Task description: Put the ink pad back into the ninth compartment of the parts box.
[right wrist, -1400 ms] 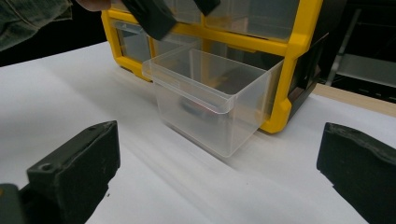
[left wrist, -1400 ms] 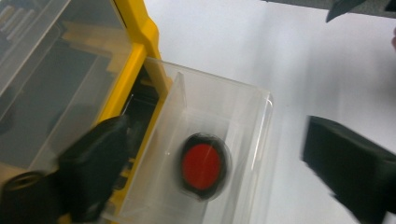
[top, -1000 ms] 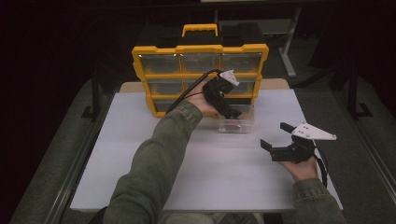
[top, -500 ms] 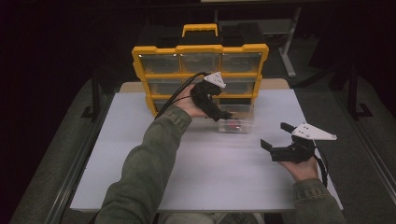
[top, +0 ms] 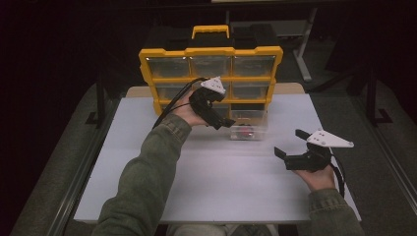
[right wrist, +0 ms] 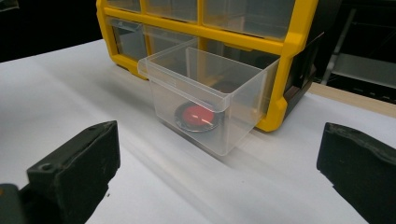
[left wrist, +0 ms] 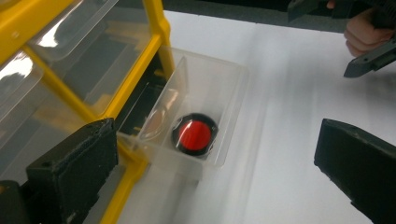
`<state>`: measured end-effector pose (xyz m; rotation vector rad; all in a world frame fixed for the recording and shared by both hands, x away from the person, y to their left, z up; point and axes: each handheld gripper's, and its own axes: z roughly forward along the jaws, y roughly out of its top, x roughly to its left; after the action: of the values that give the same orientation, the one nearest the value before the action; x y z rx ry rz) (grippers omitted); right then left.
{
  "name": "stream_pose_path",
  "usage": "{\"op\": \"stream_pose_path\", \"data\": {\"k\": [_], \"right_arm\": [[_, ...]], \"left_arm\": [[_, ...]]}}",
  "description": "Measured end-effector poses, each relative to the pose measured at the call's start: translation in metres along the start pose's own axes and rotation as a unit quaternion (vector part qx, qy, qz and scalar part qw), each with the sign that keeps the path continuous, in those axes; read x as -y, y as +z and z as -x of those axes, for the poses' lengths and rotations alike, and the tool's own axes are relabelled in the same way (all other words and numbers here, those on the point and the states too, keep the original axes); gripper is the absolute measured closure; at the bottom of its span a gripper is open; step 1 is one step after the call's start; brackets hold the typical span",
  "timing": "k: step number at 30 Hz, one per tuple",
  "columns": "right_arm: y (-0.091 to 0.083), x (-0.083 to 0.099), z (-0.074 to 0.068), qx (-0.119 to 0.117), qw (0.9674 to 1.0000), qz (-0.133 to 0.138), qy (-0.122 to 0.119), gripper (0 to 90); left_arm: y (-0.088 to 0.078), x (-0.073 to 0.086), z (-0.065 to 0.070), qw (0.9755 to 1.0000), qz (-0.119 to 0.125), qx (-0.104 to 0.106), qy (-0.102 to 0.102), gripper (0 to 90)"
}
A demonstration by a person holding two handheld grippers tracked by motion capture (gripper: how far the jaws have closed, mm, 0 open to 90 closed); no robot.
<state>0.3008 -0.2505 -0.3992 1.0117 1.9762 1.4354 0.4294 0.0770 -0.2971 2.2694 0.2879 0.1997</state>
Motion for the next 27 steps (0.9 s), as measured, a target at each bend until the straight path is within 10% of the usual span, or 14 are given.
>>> {"op": "stream_pose_path", "data": {"k": [27], "right_arm": [[0.001,0.0,-0.001,0.003,1.0,-0.007,-0.005,0.0]], "left_arm": [[-0.039,0.042,-0.002,0.998,0.034,-0.038,-0.039,0.0]]}}
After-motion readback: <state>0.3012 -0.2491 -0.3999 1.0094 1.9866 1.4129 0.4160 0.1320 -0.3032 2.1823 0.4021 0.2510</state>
